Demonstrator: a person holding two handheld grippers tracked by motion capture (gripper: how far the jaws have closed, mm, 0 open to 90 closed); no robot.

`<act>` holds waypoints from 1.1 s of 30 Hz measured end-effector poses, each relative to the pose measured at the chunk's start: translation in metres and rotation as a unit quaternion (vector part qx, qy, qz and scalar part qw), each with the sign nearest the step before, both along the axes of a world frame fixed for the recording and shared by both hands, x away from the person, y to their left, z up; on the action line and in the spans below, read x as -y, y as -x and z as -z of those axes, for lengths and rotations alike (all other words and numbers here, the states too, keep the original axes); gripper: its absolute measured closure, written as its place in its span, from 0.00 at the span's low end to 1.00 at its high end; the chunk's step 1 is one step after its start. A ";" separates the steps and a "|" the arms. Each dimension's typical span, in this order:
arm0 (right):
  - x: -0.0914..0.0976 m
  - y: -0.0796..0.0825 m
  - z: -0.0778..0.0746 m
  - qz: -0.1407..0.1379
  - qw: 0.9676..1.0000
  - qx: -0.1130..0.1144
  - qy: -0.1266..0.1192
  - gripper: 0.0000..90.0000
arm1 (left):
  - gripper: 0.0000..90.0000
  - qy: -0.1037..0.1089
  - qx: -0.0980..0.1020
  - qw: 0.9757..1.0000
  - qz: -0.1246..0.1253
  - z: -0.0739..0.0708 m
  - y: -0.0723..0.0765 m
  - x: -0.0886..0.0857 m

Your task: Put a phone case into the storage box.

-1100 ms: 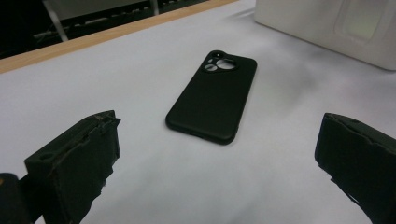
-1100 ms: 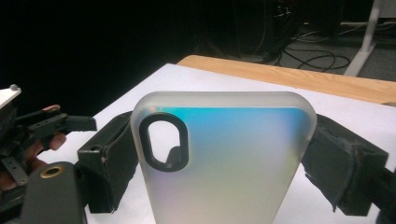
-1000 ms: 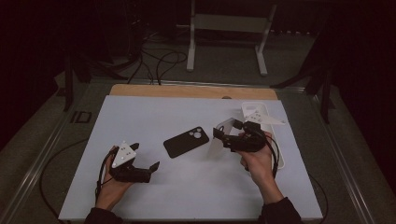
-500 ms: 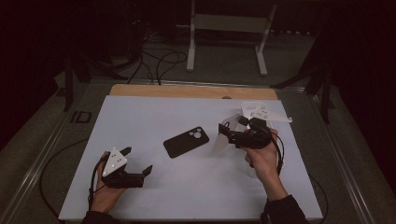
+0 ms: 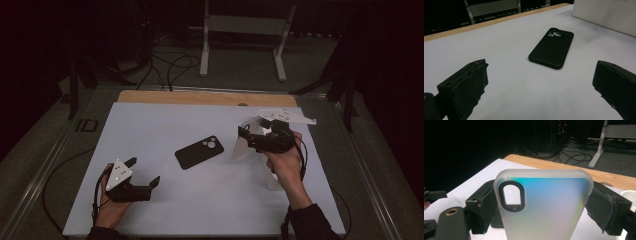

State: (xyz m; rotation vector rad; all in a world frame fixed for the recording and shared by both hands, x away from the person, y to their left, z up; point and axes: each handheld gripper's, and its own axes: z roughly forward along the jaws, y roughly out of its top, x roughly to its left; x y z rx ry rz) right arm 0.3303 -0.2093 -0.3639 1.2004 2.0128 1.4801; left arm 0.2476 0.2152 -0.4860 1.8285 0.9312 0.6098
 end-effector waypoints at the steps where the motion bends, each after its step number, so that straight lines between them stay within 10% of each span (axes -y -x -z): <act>1: 0.000 0.000 0.000 0.000 1.000 0.000 0.000 0.19 | 0.01 0.000 0.000 1.000 0.000 0.000 0.000 0.000; 33: 0.027 -0.050 -0.011 0.072 0.997 0.007 0.002 0.19 | 0.01 -0.001 0.000 1.000 -0.004 0.001 0.000 -0.001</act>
